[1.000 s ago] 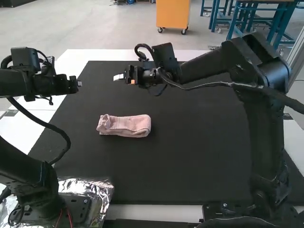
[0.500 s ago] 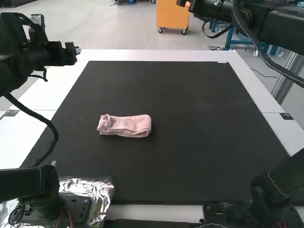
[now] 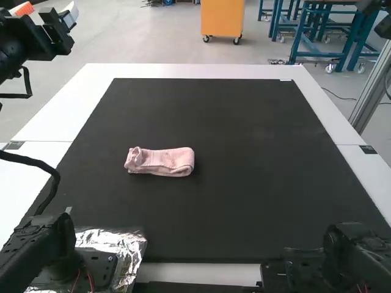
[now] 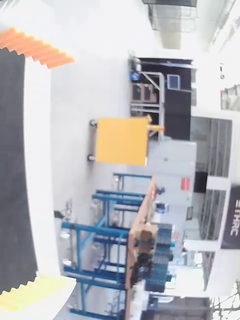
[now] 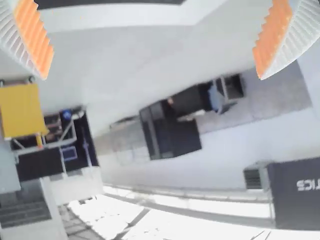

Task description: Fold the towel.

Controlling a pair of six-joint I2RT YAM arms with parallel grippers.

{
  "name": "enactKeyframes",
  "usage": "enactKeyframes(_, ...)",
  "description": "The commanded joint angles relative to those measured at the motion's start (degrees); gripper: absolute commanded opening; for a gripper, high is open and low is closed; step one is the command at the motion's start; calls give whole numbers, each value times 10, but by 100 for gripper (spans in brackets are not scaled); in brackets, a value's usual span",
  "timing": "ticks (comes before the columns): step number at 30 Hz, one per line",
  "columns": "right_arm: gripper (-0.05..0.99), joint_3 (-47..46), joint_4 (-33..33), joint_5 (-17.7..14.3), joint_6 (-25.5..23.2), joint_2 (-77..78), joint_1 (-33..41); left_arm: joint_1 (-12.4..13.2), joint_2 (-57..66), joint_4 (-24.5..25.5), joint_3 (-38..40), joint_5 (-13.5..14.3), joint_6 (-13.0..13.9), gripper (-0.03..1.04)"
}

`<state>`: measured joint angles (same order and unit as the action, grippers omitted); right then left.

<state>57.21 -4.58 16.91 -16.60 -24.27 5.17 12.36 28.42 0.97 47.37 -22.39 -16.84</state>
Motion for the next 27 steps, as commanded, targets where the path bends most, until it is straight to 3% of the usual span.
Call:
enactKeyframes(1,92,-19,-23,2,7,94,-23,-4,-69,13,-24,-35,-44,97)
enactKeyframes(5,92,-35,-69,-20,39,192,-53,-5,-180,42,-61,-35,-45,97)
enactKeyframes(8,92,-47,-114,-61,72,249,-70,-8,-269,75,-84,-29,-44,97)
enactKeyframes(9,92,-48,-138,-89,87,244,-74,-8,-290,88,-89,-22,-43,97)
enactKeyframes(11,92,-59,-177,-111,82,240,-77,-6,-282,145,-84,-20,-35,97)
enactKeyframes(12,92,-68,-199,-113,89,241,-77,-9,-284,166,-84,-7,-28,97)
enactKeyframes(13,92,-83,-212,-113,90,240,-76,-9,-285,174,-85,19,-11,97)
enactKeyframes(14,92,-105,-217,-113,99,241,-76,-9,-284,176,-90,28,15,97)
enactKeyframes(16,92,-155,-206,-113,104,241,-76,-8,-284,137,-124,32,41,97)
enactKeyframes(18,92,-206,-156,-114,118,241,-75,-6,-284,66,-177,46,42,97)
enactKeyframes(21,92,-288,-52,-115,194,241,-75,-5,-284,-37,-258,53,93,97)
enactKeyframes(22,92,-314,-8,-121,222,241,-75,-5,-284,-72,-285,82,109,97)
enactKeyframes(24,92,-378,113,-161,226,241,-76,-4,-283,-128,-345,177,182,97)
enactKeyframes(26,92,-444,235,-173,260,241,-76,-7,-284,-173,-397,188,214,97)
enactKeyframes(27,92,-468,262,-176,272,241,-77,-8,-284,-184,-418,204,227,97)
